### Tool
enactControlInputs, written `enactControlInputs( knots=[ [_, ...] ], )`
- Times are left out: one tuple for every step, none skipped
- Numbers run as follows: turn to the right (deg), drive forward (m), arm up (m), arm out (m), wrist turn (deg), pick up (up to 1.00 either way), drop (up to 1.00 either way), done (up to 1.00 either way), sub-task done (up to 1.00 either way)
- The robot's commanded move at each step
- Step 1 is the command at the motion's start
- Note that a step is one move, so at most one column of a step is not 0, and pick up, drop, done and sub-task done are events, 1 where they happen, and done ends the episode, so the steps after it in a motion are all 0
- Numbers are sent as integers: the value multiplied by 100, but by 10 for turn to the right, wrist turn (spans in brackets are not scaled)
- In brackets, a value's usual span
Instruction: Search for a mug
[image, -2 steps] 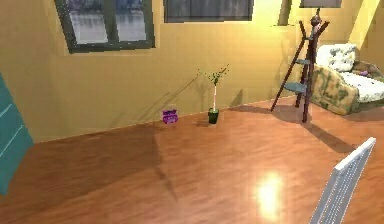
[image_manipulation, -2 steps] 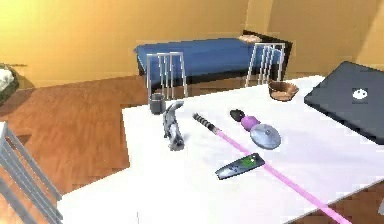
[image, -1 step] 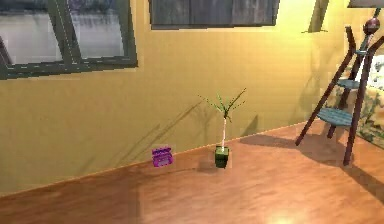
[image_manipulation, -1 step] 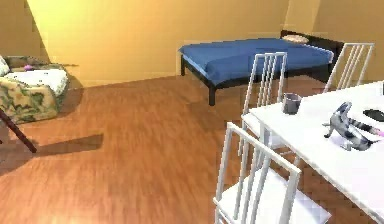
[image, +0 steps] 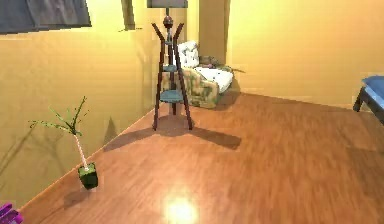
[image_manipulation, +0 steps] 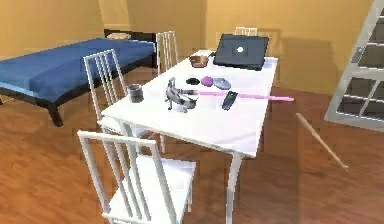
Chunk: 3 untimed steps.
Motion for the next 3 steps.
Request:
enactControlInputs(
  knots=[
    [450,0,0,0,0,0,0,0,0],
    [300,0,0,0,0,0,0,0,0],
    [0,0,0,0,0,0,0,100,0]
  ],
)
